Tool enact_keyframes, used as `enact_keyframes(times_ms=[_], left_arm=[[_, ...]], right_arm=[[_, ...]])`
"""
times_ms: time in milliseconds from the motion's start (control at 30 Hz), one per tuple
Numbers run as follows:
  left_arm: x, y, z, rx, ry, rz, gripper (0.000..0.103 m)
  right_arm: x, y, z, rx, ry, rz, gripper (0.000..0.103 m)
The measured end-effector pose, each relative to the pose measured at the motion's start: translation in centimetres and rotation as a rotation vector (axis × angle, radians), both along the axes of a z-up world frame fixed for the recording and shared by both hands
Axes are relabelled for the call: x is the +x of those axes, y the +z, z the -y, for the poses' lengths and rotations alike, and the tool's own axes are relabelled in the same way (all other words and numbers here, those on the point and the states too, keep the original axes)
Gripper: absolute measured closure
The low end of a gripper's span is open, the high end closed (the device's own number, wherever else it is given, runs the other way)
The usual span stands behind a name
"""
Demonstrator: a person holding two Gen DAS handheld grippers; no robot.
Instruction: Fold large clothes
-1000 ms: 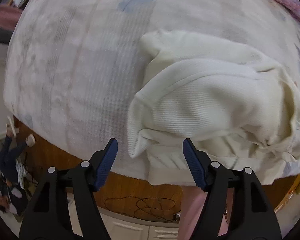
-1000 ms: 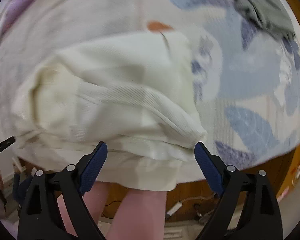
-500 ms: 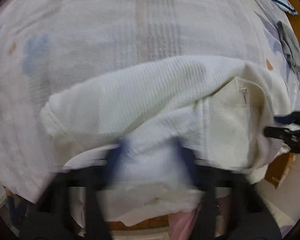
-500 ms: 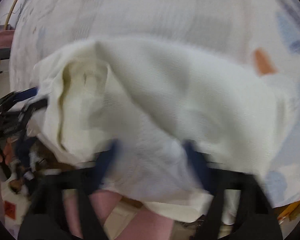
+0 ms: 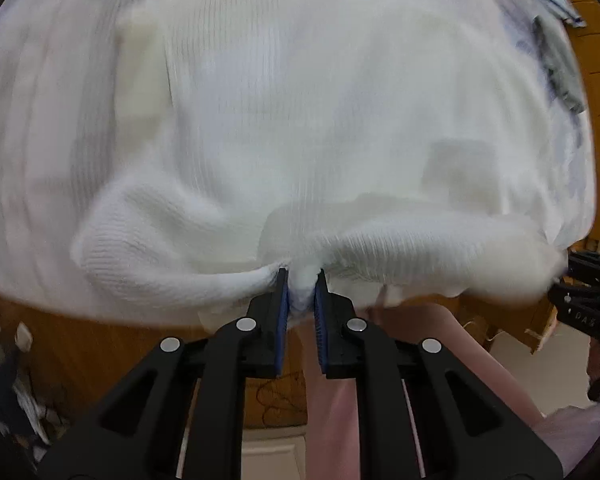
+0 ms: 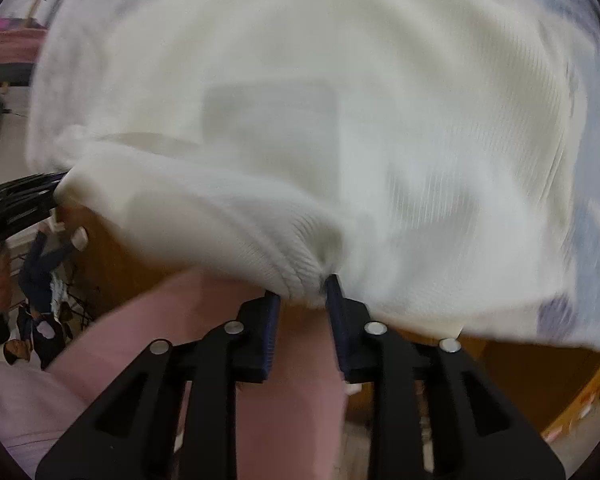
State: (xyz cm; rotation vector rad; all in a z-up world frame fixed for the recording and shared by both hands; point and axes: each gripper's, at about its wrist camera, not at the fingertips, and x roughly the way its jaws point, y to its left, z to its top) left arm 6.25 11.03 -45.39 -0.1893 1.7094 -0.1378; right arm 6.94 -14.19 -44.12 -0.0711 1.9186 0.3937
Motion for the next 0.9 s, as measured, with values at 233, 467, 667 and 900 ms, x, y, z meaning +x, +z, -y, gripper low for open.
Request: enact_keyframes(times_ms=[233,467,667,900], left_arm=[[-6.1,-1.9,0.5,-0.012,0.054,-0.104,0.052],[-5.0,0.9,-5.0,0.104,0.244,0.22,0.053],[-1.7,-6.7,-9.1,0.132,0.39,0.174,0.053],[-3.1,-2.9,-12.0,0.078,0.358,0.113,0.052]], right_arm=[[-3.8,0.3,4.6,-0.003,-0.101,0.013,0.034],[0.3,2.2,12.1,-0.014,-0.41,0.338,0.068],[2.7,-5.9,14.8,-0.051,-0.601,0.35,0.079],[4.8,-2.0,12.5,-0.057,-0.557,0.25,0.053]])
